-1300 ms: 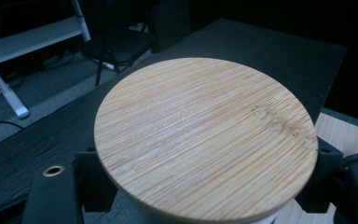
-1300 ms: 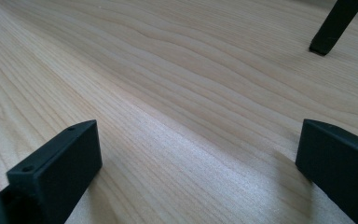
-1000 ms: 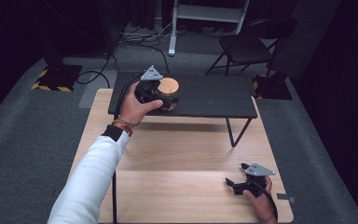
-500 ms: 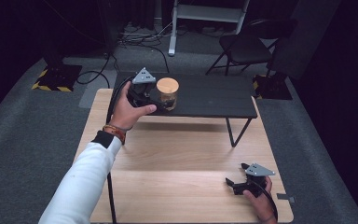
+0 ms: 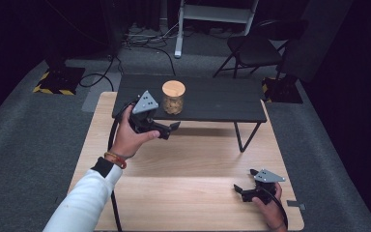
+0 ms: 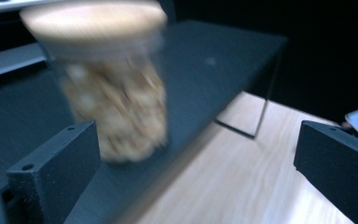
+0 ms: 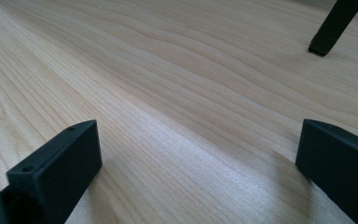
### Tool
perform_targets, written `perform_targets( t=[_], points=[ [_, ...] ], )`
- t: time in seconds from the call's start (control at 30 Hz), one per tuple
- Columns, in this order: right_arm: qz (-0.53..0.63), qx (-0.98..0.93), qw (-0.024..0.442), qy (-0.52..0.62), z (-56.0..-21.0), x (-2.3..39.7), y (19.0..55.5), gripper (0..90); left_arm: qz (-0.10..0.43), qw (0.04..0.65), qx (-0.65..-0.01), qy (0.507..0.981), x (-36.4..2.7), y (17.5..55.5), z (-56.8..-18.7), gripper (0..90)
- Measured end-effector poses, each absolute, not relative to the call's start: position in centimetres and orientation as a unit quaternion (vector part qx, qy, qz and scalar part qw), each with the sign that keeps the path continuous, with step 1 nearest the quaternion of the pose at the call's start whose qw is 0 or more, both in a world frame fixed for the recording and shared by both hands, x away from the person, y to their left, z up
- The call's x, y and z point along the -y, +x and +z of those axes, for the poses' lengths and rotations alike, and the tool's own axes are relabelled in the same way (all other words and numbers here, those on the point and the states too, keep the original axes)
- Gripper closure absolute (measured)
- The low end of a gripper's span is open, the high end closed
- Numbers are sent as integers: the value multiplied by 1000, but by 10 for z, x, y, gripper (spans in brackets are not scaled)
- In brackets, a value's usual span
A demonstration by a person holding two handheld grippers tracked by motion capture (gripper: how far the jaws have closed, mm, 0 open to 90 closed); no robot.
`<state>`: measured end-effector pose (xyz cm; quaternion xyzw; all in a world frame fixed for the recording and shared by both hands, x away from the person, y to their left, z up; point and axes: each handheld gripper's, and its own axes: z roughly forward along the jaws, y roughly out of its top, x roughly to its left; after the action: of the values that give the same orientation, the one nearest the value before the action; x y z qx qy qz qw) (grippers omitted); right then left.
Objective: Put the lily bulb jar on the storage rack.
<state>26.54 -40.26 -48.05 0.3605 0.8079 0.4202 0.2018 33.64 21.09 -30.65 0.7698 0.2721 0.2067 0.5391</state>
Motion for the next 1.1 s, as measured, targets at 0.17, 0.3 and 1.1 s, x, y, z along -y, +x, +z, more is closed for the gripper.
perform_targets(
  t=[0.17,0.3,1.1],
  points=[
    [420,-808,202,361,-480,402,265,0,211,533,-264,776,-213,318,-334,5],
    [420,-808,202,361,-480,402,265,0,202,538,-275,771,-219,306,-357,4],
    [420,-808,201,361,-480,402,265,0,154,495,-282,807,-227,265,-471,5]
  ],
)
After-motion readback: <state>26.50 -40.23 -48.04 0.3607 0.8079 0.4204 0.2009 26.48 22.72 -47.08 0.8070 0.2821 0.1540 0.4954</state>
